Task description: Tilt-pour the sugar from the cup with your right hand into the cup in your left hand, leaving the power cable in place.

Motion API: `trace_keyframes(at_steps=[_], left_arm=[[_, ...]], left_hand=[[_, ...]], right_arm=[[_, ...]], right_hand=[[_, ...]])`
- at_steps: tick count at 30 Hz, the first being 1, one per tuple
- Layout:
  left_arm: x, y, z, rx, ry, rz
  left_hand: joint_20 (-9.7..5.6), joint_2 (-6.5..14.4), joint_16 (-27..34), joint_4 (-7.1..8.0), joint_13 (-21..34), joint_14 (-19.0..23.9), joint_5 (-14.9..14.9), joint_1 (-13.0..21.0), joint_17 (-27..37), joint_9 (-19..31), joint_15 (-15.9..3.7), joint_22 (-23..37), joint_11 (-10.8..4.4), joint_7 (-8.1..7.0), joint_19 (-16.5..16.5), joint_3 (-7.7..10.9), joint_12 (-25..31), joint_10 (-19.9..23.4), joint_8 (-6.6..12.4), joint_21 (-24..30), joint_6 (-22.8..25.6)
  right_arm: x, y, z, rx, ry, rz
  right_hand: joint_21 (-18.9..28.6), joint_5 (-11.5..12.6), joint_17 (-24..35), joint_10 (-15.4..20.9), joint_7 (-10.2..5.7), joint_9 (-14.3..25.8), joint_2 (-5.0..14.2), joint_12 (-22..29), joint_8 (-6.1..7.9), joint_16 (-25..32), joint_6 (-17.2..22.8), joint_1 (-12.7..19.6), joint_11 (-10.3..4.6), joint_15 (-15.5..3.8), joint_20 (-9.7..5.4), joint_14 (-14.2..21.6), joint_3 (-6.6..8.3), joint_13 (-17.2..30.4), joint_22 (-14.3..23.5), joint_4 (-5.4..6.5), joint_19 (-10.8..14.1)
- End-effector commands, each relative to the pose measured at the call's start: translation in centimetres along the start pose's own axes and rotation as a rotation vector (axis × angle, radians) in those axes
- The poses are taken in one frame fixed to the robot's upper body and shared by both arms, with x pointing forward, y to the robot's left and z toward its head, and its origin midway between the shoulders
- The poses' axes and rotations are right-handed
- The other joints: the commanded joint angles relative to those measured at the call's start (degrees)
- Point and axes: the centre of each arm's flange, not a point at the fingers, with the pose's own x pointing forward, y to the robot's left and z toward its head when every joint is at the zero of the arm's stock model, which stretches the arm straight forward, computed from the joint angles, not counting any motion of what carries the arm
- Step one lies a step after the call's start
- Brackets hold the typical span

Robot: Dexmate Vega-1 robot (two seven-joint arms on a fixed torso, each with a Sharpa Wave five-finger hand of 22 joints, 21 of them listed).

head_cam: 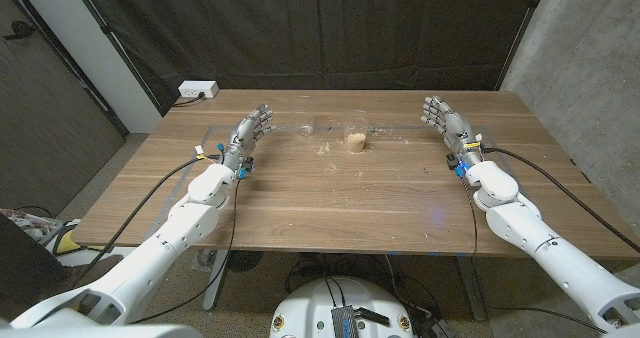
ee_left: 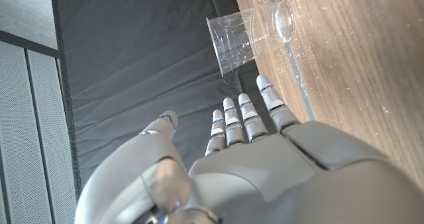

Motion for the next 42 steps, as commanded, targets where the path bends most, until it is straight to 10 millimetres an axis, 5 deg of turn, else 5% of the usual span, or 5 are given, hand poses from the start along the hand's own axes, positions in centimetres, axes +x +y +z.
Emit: trace_keyframes(at_steps=[1, 15, 19, 25, 42], left_arm=[[0.8, 0.8, 0.4, 0.037, -0.012, -0.024], [2.1, 0.9, 0.8, 0.040, -0.030, -0.042], [2.4, 0.9, 1.0, 0.040, -0.032, -0.048], [2.5, 0.9, 1.3, 0.049, -0.036, -0.047], [1.8, -0.6, 1.4, 0.062, -0.020, -0.046]], left_hand=[[-0.16, -0.27, 0.25, -0.20, 0.07, 0.65, 0.16, 0.13, 0.20, -0.03, -0.26, 0.33, -0.19, -0.24, 0.51, 0.26, 0.41, 0.57, 0.45, -0.03, 0.39], [0.00, -0.25, 0.49, -0.27, -0.19, 1.43, 0.16, 0.03, 0.19, -0.49, -0.62, 0.41, -0.70, -0.40, 0.53, 0.29, 0.75, 1.62, 0.72, -0.24, 1.16], [0.04, -0.23, 0.51, -0.27, -0.25, 1.53, 0.15, 0.00, 0.19, -0.60, -0.70, 0.42, -0.86, -0.33, 0.56, 0.30, 0.82, 1.85, 0.75, -0.27, 1.26], [0.09, -0.19, 0.57, -0.27, -0.34, 1.76, 0.15, -0.05, 0.20, -0.77, -0.89, 0.45, -1.06, -0.32, 0.50, 0.32, 0.89, 2.10, 0.83, -0.37, 1.53], [0.06, -0.10, 0.65, -0.28, -0.54, 2.11, 0.15, -0.16, 0.24, -1.18, -0.99, 0.50, -1.27, -0.28, 0.58, 0.37, 1.13, 2.92, 0.92, -0.52, 1.95]], right_arm=[[0.4, 1.5, -1.1, -0.175, 0.008, 0.039], [0.9, 3.2, 0.2, -0.487, 0.074, 0.080], [1.5, 3.1, 0.4, -0.563, 0.095, 0.113], [1.6, 3.6, 0.6, -0.686, 0.084, 0.112], [0.7, 3.4, -0.8, -0.900, 0.054, 0.108]], right_hand=[[-0.19, -0.12, 0.17, -0.76, 0.04, 0.06, -1.60, -0.36, -0.37, 0.10, -0.67, 0.16, -0.53, -0.70, 0.43, 0.13, -0.46, 0.30, 0.09, -0.70, 0.07], [-1.83, -0.83, 0.24, -3.72, 0.34, -0.05, -6.57, -0.90, -0.73, -0.44, -4.17, 1.02, -0.89, -0.58, 2.42, -2.23, -2.32, 0.67, 0.02, -3.28, -1.59], [-1.91, -0.71, 0.34, -6.29, 1.60, -0.04, -8.34, -1.26, -0.92, -0.75, -6.80, 0.74, -0.27, -0.41, 0.69, -5.08, -3.33, 1.07, 0.39, -3.76, -1.04], [-2.04, -0.45, 0.39, -6.52, 2.10, -0.01, -9.07, -0.87, -1.04, -0.76, -8.64, 0.63, 0.12, -1.74, -0.68, -6.73, -3.84, 1.41, 0.71, -3.94, -1.25], [-2.62, 0.21, 0.60, -5.84, 1.34, 0.10, -10.38, 0.22, -0.25, 0.01, -8.77, -1.02, -1.23, -3.07, -0.42, -6.94, -5.28, 2.11, 1.11, -3.46, -2.55]])
